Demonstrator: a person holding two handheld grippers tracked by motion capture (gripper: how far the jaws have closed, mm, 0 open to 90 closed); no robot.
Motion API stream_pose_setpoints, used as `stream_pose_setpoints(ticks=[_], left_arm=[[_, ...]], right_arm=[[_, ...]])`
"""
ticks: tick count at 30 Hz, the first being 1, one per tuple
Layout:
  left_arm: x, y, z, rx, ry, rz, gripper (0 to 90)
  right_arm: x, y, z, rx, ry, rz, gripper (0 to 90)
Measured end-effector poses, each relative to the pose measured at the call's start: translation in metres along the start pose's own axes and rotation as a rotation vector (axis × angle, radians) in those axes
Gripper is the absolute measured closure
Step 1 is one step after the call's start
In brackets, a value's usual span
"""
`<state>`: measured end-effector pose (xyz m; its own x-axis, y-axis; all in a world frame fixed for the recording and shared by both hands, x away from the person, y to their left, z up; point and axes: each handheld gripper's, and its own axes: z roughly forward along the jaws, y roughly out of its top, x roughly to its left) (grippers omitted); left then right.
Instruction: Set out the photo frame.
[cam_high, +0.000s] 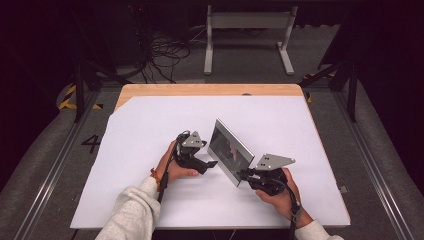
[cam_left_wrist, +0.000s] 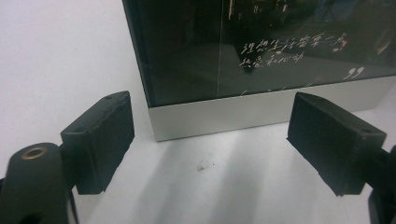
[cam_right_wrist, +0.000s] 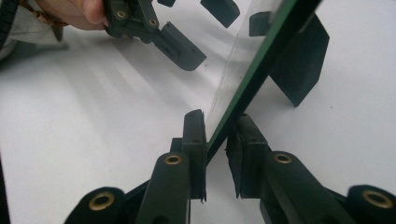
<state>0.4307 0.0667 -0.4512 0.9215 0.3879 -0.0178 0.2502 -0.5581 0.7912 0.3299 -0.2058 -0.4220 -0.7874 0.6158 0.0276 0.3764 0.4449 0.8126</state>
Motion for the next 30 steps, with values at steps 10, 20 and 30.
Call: stream_pose_setpoints(ticks=[10,20,30], left_arm=[[0.0,0.006,0.008,0.011,-0.03,-0.011,15.3],[-0.001,0.014,0.011,0.016,-0.043,-0.002,17.3],[0.001,0.006,-0.005,0.033,-0.062,-0.013,27.8]], right_arm=[[-0.006,-0.001,-0.003,0.004,0.003,-0.032,78.8],[-0.01,-0.003,-0.004,-0.002,0.015,-0.018,79.3],[-0.012,-0.004,-0.004,-0.007,0.011,0.0,81.1]])
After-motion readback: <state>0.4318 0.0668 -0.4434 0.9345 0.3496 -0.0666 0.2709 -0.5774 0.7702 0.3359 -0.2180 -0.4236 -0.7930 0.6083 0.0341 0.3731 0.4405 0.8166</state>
